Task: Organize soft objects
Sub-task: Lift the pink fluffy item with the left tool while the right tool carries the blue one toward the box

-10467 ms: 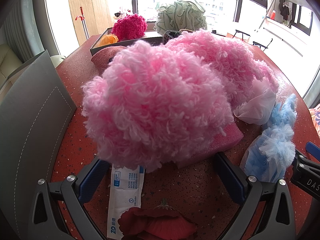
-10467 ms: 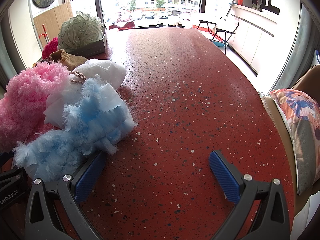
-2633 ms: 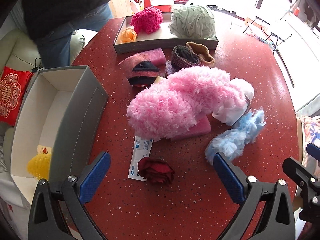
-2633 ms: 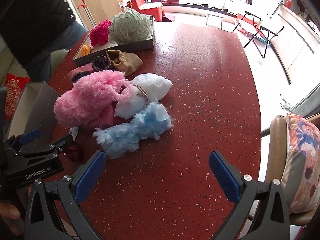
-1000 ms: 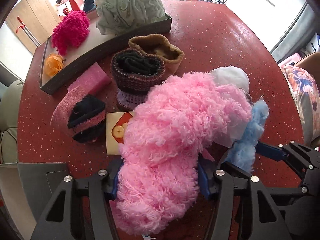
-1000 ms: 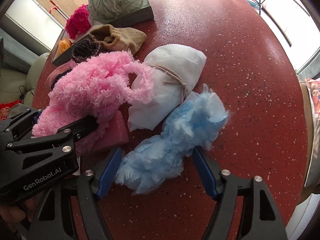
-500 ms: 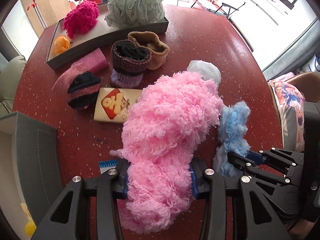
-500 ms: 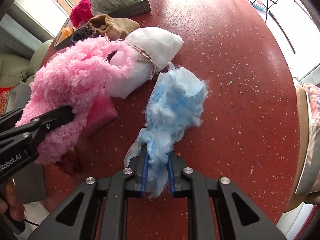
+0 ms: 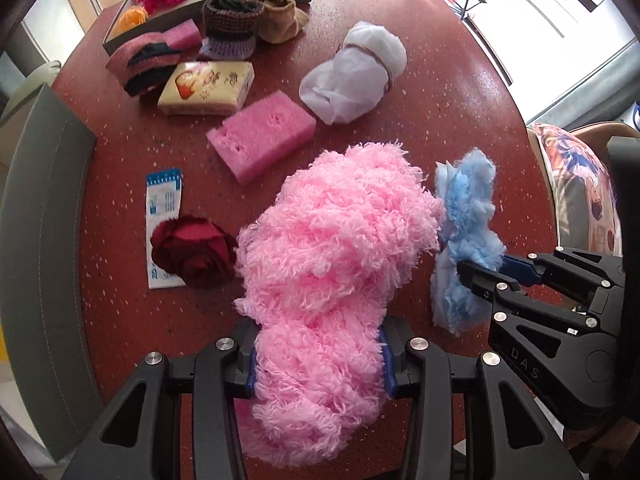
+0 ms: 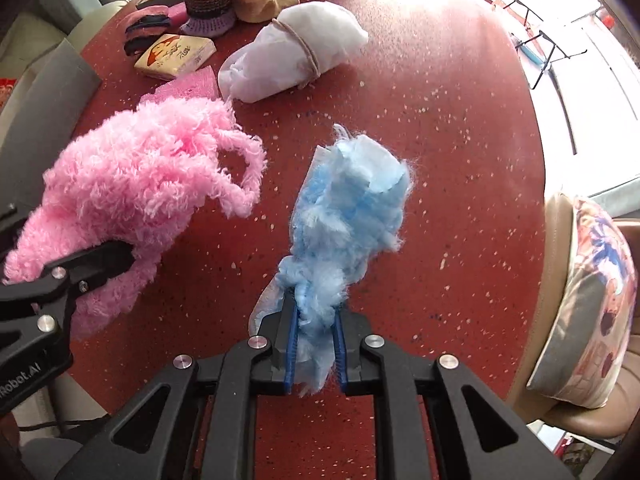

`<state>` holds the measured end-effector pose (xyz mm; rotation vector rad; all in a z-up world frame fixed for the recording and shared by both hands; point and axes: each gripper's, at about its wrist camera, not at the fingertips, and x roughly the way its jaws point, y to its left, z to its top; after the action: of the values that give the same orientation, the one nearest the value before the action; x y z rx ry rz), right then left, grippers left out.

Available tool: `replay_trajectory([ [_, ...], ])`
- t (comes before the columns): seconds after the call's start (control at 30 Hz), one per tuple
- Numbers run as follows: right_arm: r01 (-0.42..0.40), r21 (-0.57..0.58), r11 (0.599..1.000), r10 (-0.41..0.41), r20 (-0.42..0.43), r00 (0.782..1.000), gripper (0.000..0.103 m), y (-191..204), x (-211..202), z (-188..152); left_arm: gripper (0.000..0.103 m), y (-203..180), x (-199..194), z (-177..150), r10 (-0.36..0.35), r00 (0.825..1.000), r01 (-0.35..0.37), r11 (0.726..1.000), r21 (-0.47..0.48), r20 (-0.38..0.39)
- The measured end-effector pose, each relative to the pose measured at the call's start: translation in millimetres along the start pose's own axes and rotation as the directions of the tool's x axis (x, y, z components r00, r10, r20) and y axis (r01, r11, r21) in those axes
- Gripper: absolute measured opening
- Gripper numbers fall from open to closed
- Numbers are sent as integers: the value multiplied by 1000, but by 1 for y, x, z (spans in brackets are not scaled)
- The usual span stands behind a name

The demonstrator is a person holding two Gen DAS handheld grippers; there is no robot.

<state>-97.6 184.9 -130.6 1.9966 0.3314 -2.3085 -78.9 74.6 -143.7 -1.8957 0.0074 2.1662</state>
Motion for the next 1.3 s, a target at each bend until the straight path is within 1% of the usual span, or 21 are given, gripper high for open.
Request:
replay_trajectory([
  [0.03, -25, 13, 1000, 25, -6, 1000, 27, -2, 2, -2, 45, 0, 5, -5, -14, 1000, 14, 1000, -10, -14],
  [0.07, -61, 31, 998, 61, -10, 998, 39, -4, 5, -2, 45, -2, 9, -8, -15, 1000, 15, 1000, -12, -17],
  [0.1, -107, 51, 993, 108, -18, 994, 47, -7, 8, -4, 45, -3, 13, -12, 0, 1000, 0, 1000, -2, -11],
  [0.13, -135, 69, 988, 137, -24, 990, 59, -10, 10, -8, 45, -3, 15, -14, 7, 1000, -7, 1000, 8, -7],
  [0.17, -154, 85, 984, 157, -23, 987, 63, -12, 11, -8, 45, -4, 18, -15, 13, 1000, -12, 1000, 14, -3],
  [0.2, -161, 99, 982, 163, -10, 987, 63, -14, 10, -9, 46, -3, 19, -15, 8, 1000, -8, 1000, 13, 2],
  [0.27, -162, 114, 980, 160, 26, 987, 63, -15, 6, -8, 47, -2, 21, -13, -1, 1000, 1, 1000, 19, 15],
  [0.3, -164, 120, 979, 162, 31, 986, 63, -15, 6, -6, 47, -3, 23, -11, 3, 1000, -3, 1000, 29, 14],
  [0.33, -155, 122, 980, 153, 28, 988, 60, -12, 7, -3, 47, -5, 25, -10, 1, 1000, -1, 999, 39, 10],
  [0.37, -136, 123, 983, 134, 24, 991, 38, -9, 10, 0, 47, -5, 28, -8, -1, 1000, 0, 999, 48, 4],
  [0.4, -123, 122, 985, 122, 19, 992, 32, -6, 14, 2, 46, -8, 30, -8, 6, 1000, -6, 998, 63, -1],
  [0.47, -141, 145, 979, 143, -3, 990, 25, -1, 25, 5, 45, -14, 33, -10, 17, 1000, -17, 997, 75, -2],
  [0.53, -137, 135, 981, 139, -5, 990, 23, 8, 27, 11, 43, -11, 31, -15, 9, 1000, -8, 999, 46, -5],
  [0.57, -141, 128, 982, 145, -19, 989, 23, 8, 28, 8, 43, -11, 30, -18, 10, 1000, -10, 999, 32, -9],
  [0.63, -124, 96, 988, 128, -31, 991, 23, 10, 26, 0, 41, -9, 28, -22, 18, 1000, -18, 1000, 18, -17],
  [0.83, -94, 32, 995, 97, -83, 992, 23, 6, 20, -33, 41, -25, 27, -37, 58, 997, -55, 997, 50, -50],
  [0.9, -93, 8, 996, 94, -98, 991, 23, 3, 19, -48, 41, -28, 27, -42, 65, 996, -62, 997, 43, -60],
  [1.0, -98, -22, 995, 95, -115, 989, 23, 10, 17, -52, 41, -30, 25, -47, 71, 995, -69, 997, 31, -70],
  [1.17, -122, -58, 991, 115, -114, 987, 23, 16, 5, -59, 41, -31, 12, -52, 89, 994, -87, 996, 28, -65],
  [1.23, -130, -74, 989, 122, -103, 987, 23, 8, -5, -70, 41, -30, 7, -53, 97, 993, -96, 995, 13, -61],
  [1.3, -138, -86, 987, 130, -94, 987, 23, 12, -10, -66, 41, -28, 0, -56, 98, 994, -99, 995, -3, -51],
])
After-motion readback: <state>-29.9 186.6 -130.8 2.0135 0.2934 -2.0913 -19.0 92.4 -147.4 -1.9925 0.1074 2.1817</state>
